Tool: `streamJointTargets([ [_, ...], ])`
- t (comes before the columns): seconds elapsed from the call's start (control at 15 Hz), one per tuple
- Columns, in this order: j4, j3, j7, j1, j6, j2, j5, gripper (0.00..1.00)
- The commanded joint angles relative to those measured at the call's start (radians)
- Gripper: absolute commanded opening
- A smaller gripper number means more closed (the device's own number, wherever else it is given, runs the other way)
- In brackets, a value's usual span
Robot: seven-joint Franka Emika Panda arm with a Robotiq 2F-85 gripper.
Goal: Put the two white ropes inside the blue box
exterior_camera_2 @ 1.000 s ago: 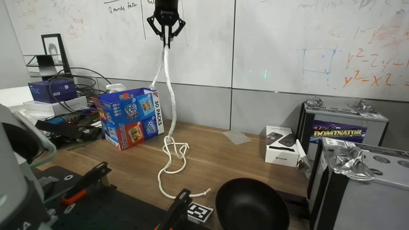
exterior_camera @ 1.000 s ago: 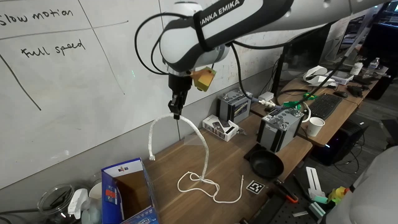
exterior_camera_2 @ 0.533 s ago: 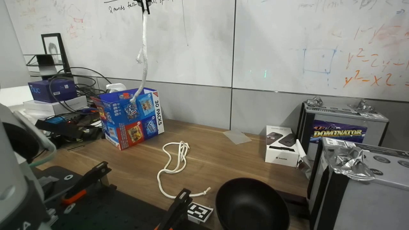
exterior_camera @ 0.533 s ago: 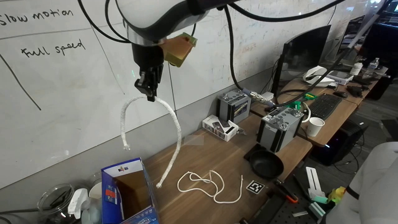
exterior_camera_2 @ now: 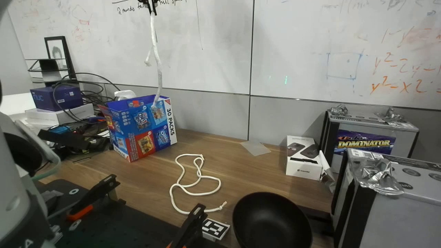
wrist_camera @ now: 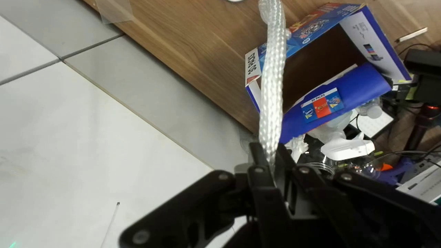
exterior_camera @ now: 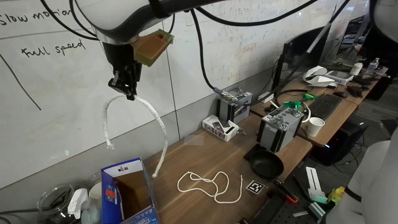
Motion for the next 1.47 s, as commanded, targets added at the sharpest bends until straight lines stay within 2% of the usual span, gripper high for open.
streamJointTargets([
  [0.0,0.175,-0.001,0.066,0.050,-0.083,0.115,-0.069,0.05],
  [0.53,0.379,-0.016,0.213,0.168,-0.239,0.213,-0.226,0.04],
  [0.73,0.429,-0.019,0.233,0.191,-0.283,0.227,-0.242,0.04],
  [0.93,0.450,-0.018,0.229,0.198,-0.302,0.238,-0.229,0.05],
  [1.4,0.426,0.002,0.210,0.164,-0.268,0.267,-0.155,0.04],
])
